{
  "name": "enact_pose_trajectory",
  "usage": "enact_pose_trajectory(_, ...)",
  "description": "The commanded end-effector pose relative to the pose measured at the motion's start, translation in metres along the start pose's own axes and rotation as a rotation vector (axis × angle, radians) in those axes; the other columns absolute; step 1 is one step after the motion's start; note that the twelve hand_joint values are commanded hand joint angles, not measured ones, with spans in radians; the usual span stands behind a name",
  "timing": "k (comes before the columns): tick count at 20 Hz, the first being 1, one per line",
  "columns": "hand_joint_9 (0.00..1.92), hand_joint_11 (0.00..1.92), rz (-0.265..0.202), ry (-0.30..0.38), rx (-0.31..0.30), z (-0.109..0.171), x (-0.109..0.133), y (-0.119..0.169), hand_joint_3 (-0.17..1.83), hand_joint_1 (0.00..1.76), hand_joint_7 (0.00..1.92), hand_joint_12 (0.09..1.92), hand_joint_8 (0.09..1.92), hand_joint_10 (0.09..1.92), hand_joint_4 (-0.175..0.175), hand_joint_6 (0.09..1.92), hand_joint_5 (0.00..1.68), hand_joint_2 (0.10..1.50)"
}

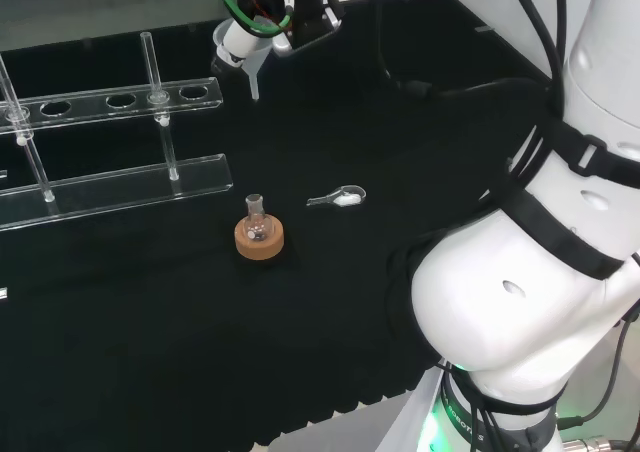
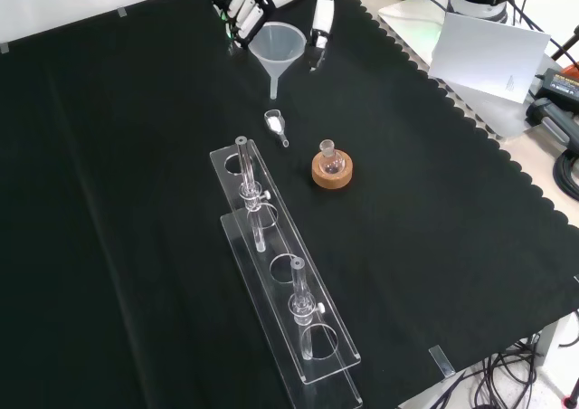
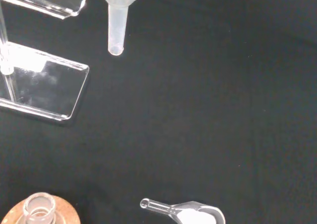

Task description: Place the funnel on the round-bottom flask.

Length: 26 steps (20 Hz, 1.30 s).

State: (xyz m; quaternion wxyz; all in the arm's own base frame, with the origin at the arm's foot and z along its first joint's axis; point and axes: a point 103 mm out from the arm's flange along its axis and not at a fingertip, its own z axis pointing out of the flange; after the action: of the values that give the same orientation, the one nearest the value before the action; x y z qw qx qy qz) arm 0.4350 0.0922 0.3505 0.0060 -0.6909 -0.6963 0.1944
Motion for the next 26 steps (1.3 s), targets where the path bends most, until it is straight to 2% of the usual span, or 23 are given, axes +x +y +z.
enact_pose_trajectory(1,0.62,0.0,-0.018,0.019,-0.006,0.02,0.007,-0.011,0.08,0.69,0.99,1.46,0.46,0.52,0.008,0.11,0.7,0.85)
enact_pose_trajectory(3,0.62,0.0,-0.021,0.031,0.016,0.031,0.015,-0.013,0.08,0.69,0.99,1.46,0.46,0.52,0.008,0.11,0.7,0.85)
enact_pose_trajectory(7,0.62,0.0,0.001,0.066,0.048,0.041,0.052,-0.011,0.08,0.69,0.99,1.46,0.46,0.52,0.008,0.11,0.7,0.85)
enact_pose_trajectory(10,0.62,0.0,-0.003,0.071,0.082,0.052,0.065,-0.008,0.08,0.69,0.99,1.46,0.46,0.52,0.008,0.11,0.7,0.85)
enact_pose_trajectory(18,0.62,0.0,-0.009,0.063,0.125,0.07,0.069,-0.01,0.08,0.69,0.99,1.46,0.46,0.51,0.008,0.11,0.7,0.85)
enact_pose_trajectory(26,0.62,0.0,-0.01,0.063,0.145,0.079,0.06,-0.016,0.08,0.69,1.0,1.46,0.45,0.51,0.008,0.12,0.7,0.85)
